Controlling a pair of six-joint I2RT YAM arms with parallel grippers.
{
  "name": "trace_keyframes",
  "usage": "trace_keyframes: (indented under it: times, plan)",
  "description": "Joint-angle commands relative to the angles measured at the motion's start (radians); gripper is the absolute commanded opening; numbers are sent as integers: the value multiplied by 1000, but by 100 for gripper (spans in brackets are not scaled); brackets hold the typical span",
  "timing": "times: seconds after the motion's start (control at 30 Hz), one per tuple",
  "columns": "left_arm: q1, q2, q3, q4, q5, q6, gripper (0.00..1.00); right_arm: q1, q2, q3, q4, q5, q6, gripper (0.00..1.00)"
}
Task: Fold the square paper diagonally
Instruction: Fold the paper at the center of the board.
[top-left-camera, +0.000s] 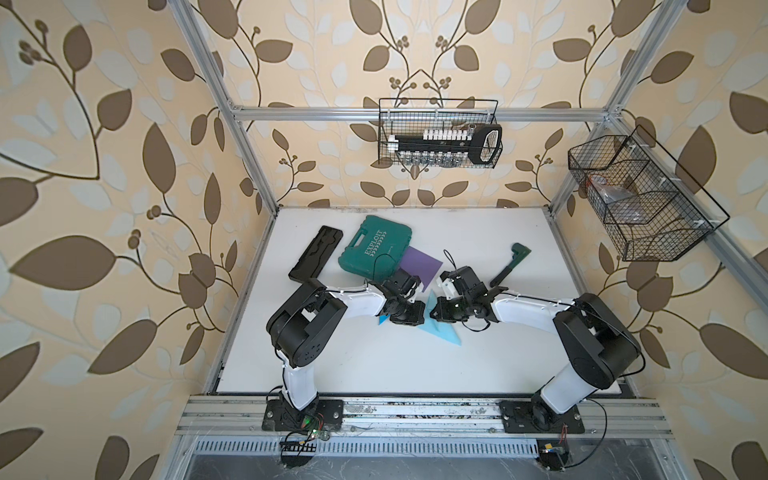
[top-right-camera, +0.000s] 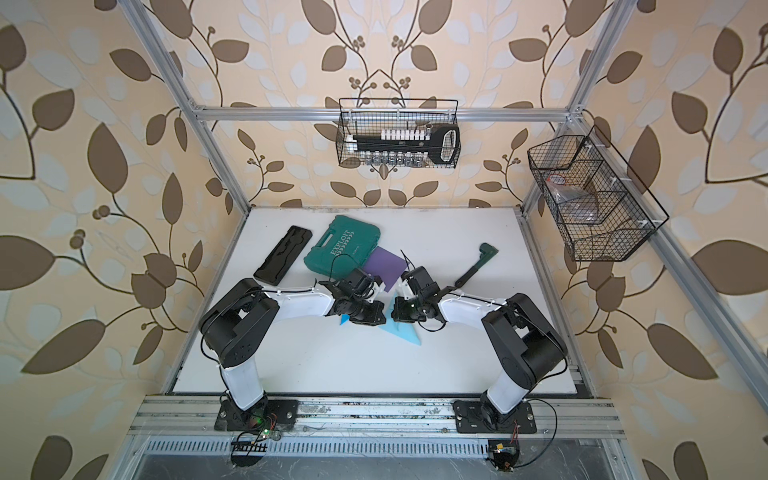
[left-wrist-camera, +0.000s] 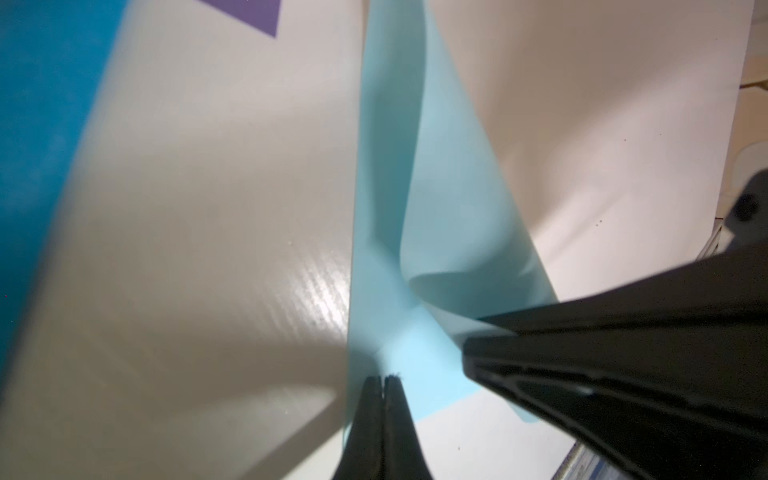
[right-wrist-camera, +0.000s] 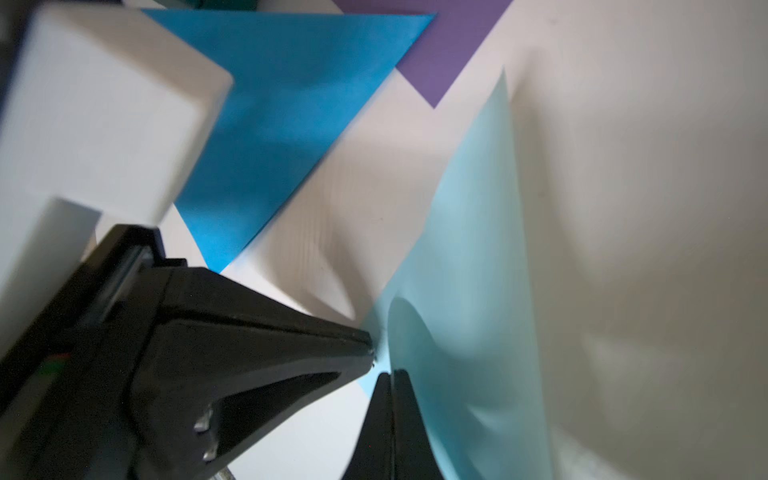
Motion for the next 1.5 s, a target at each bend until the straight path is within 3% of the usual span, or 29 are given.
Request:
trace_keyframes:
  times: [0.0, 0.77, 0.97, 1.13, 1.4, 1.47]
  plan:
    - [10, 20, 12, -33, -23, 32, 0, 9, 25, 16, 9, -4, -9, 0]
    - [19, 15, -5, -20, -11, 33, 0, 39, 94, 63, 21, 32, -3, 1]
    - [25, -5, -4, -45, -27, 34, 0, 40, 113, 72, -12, 43, -18, 28]
    - [34, -28, -9, -60, -38, 31, 0, 40, 128, 75, -27, 46, -29, 40]
    - [39, -80, -25, -89, -77, 24, 0, 40, 124, 75, -42, 41, -25, 46]
    - [39, -96, -28, -106, -100, 18, 0, 40, 123, 72, -43, 40, -24, 39]
